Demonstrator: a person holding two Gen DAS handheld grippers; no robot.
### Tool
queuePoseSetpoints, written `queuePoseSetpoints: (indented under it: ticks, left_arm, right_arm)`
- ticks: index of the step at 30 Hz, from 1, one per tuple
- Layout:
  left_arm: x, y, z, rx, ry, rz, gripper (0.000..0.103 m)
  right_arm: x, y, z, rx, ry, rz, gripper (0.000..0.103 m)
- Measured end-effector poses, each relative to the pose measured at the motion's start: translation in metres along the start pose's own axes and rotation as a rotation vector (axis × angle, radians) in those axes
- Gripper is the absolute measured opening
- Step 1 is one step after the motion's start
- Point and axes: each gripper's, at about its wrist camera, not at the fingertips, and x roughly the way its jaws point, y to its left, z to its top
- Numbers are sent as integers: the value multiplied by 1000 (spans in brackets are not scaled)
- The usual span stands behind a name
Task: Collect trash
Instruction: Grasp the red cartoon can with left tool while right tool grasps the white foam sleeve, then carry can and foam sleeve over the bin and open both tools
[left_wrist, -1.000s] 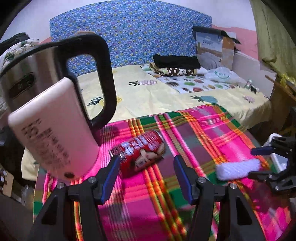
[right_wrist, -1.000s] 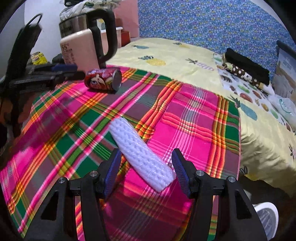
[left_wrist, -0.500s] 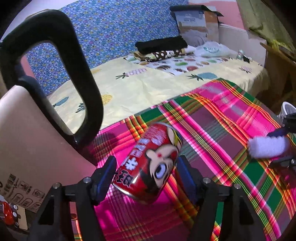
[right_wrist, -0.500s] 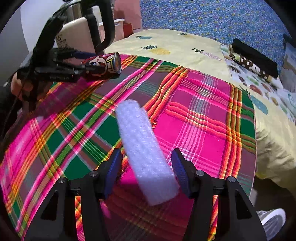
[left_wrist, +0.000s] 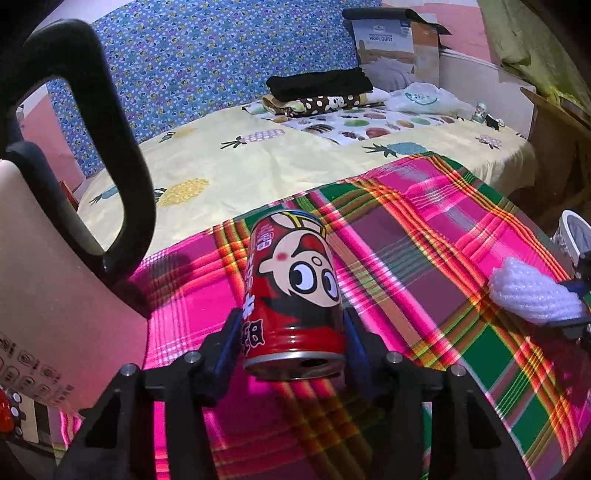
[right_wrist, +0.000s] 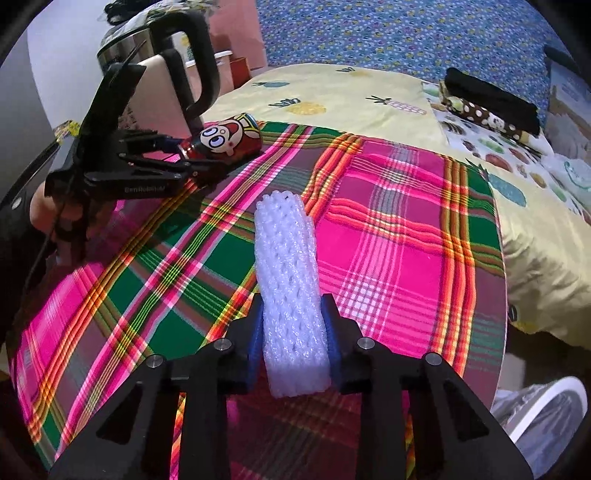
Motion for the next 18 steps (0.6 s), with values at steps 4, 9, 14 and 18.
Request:
queuePoseSetpoints:
  ticks: [4,9,14,18]
  left_arm:
    - [-1,-7,0,-21,-5,5,55]
    - [-12,-15,-4,-63,-21,10,55]
    - [-28,-28,-16,-105,-16,14,55]
    - [-44,-42,-25,-121,-10,26,54]
  right_arm:
    - [0,-2,-1,23,-2,-1,29]
    - [-6,-4,-4,55,-14,-3,29]
    - [-16,-3,-13,89,-34,-14,28]
    - [-28,-1,-21,111,-46,-20,28]
